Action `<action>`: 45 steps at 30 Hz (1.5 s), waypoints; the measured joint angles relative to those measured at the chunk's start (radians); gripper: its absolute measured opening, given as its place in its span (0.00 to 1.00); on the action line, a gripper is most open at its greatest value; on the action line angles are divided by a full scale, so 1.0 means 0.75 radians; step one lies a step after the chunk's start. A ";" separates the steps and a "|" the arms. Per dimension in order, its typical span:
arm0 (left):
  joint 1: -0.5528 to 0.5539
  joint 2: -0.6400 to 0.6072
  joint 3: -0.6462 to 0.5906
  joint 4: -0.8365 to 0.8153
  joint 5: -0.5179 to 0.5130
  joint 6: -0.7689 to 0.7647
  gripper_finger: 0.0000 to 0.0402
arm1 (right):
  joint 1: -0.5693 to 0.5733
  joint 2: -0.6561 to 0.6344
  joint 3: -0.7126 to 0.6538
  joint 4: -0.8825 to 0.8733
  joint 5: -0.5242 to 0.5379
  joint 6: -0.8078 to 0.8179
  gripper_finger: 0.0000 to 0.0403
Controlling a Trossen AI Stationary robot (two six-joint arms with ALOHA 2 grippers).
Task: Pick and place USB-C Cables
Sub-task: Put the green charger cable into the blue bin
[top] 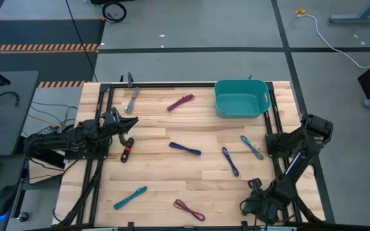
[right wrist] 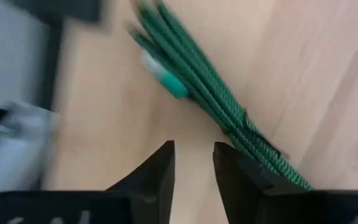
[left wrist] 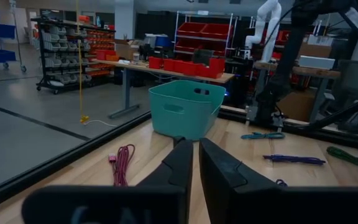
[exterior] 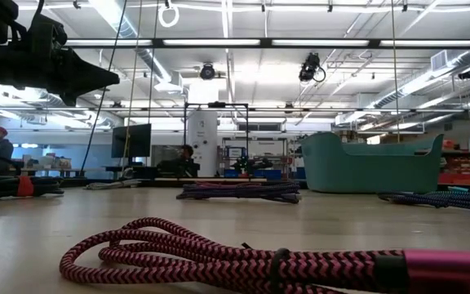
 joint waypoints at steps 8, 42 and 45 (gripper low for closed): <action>0.001 0.000 0.000 0.000 0.000 0.000 0.06 | -0.023 -0.124 -0.022 -0.042 0.203 -0.054 0.27; 0.001 0.000 0.000 0.000 0.000 0.000 0.08 | -0.137 -0.141 -0.170 0.298 0.088 -0.338 0.30; 0.000 0.000 0.000 0.000 0.000 0.000 0.07 | -0.142 -0.141 -0.175 0.300 0.111 -0.343 0.37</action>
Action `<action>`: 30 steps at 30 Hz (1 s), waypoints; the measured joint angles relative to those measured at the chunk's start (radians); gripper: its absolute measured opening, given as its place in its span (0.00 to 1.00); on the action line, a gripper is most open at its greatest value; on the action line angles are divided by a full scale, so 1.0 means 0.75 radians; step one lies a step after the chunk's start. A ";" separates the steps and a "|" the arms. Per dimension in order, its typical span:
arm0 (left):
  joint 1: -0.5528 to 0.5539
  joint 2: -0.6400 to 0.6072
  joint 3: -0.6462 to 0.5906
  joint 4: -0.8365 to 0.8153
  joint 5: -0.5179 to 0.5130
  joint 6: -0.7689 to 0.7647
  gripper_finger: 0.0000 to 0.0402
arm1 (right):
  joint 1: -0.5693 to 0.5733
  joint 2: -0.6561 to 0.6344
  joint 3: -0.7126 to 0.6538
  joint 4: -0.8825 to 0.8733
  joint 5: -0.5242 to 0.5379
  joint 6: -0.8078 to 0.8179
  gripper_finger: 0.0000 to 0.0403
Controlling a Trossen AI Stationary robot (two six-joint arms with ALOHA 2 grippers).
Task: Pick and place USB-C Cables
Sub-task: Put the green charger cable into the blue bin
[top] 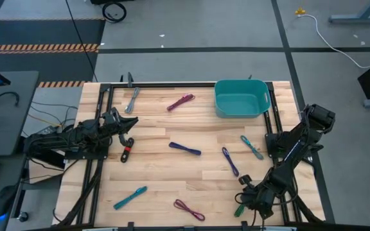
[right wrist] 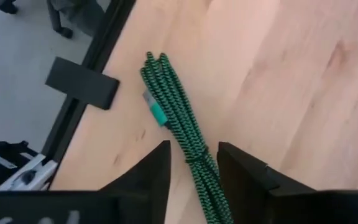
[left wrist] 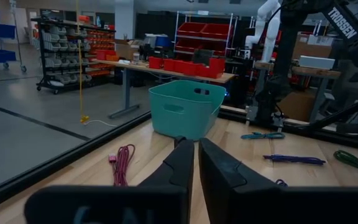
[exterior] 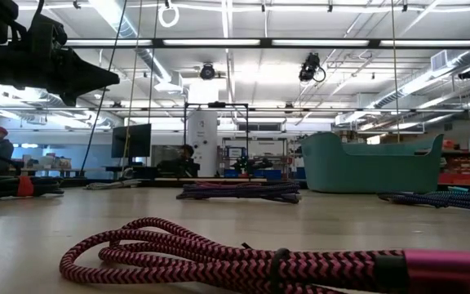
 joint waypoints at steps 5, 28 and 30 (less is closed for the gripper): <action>0.000 0.000 0.000 0.000 0.000 0.000 0.07 | 0.000 0.000 -0.068 0.010 -0.015 -0.064 0.42; 0.000 0.000 0.000 0.000 0.000 0.000 0.09 | -0.147 -0.075 -0.075 0.037 -0.114 0.089 0.08; 0.000 0.000 0.000 0.000 0.000 0.000 0.09 | -0.189 -0.121 -0.060 0.036 -0.112 0.136 0.09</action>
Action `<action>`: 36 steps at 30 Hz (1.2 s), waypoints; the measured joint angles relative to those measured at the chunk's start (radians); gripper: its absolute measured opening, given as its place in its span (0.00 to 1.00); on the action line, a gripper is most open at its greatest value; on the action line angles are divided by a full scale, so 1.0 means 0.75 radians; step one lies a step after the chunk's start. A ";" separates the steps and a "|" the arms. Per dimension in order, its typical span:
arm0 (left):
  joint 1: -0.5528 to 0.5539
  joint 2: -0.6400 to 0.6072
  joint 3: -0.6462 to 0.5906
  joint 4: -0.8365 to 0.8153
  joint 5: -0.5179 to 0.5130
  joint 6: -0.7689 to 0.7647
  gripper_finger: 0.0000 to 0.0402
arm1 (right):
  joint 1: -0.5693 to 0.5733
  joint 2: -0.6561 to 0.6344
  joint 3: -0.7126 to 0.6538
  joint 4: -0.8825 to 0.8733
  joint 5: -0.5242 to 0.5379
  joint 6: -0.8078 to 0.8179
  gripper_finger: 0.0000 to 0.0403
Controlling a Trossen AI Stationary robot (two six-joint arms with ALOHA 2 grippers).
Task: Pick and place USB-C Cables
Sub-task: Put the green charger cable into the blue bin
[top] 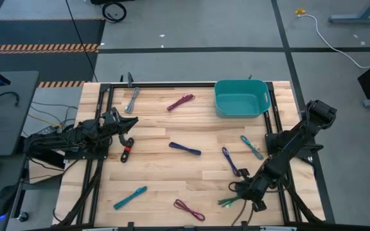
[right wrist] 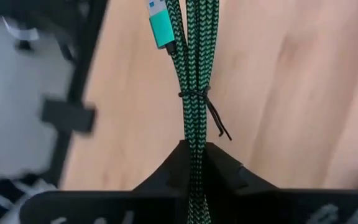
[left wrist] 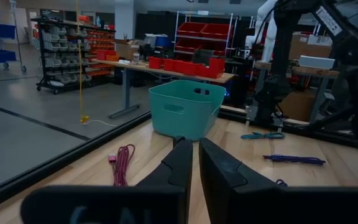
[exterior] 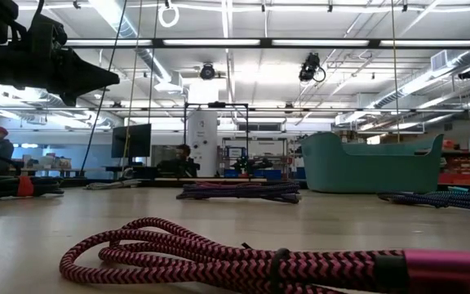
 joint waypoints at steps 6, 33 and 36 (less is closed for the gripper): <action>0.000 0.000 0.000 -0.001 0.000 0.000 0.07 | -0.187 -0.189 0.001 -0.004 0.148 0.218 0.05; 0.000 0.000 0.000 0.000 0.000 0.000 0.09 | -1.930 -0.364 0.001 -0.185 0.028 0.465 0.07; 0.000 0.000 0.000 0.000 0.000 0.000 0.09 | -2.001 -0.266 0.001 -0.155 -0.049 0.460 0.07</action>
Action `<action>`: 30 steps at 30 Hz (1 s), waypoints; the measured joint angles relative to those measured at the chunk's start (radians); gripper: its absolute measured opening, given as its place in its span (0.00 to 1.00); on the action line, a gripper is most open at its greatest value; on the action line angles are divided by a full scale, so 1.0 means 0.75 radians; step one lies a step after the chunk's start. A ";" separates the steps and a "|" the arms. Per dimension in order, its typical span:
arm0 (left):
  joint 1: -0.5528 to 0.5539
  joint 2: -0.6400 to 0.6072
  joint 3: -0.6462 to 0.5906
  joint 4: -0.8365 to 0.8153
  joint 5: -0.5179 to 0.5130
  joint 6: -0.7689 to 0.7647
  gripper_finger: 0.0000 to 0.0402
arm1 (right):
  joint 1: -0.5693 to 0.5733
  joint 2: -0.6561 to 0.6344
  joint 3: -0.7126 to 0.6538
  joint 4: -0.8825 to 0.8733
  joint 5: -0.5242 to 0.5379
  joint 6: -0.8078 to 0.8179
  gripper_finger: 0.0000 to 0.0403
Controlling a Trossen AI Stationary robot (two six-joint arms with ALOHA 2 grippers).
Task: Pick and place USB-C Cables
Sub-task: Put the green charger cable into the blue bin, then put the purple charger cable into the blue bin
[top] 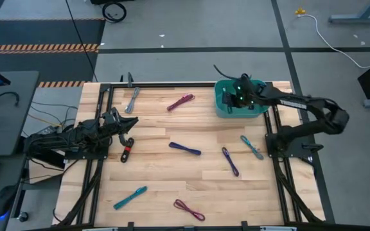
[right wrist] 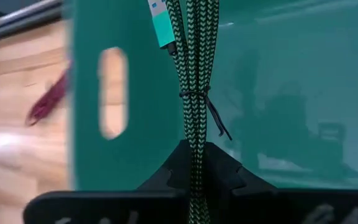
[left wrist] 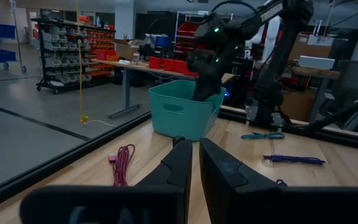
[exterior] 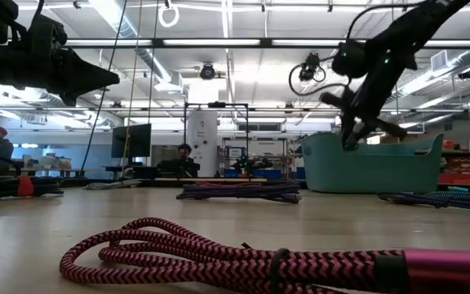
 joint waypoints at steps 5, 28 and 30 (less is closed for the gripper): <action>0.000 0.000 0.000 0.000 0.000 0.000 0.09 | -0.027 0.088 0.000 0.085 -0.018 0.003 0.11; 0.000 0.000 0.000 0.000 0.000 0.000 0.07 | 0.063 -0.250 -0.001 0.219 0.150 -0.220 0.35; 0.000 0.000 0.000 0.000 0.000 -0.001 0.06 | 0.115 -0.341 0.000 0.213 0.156 -0.253 0.35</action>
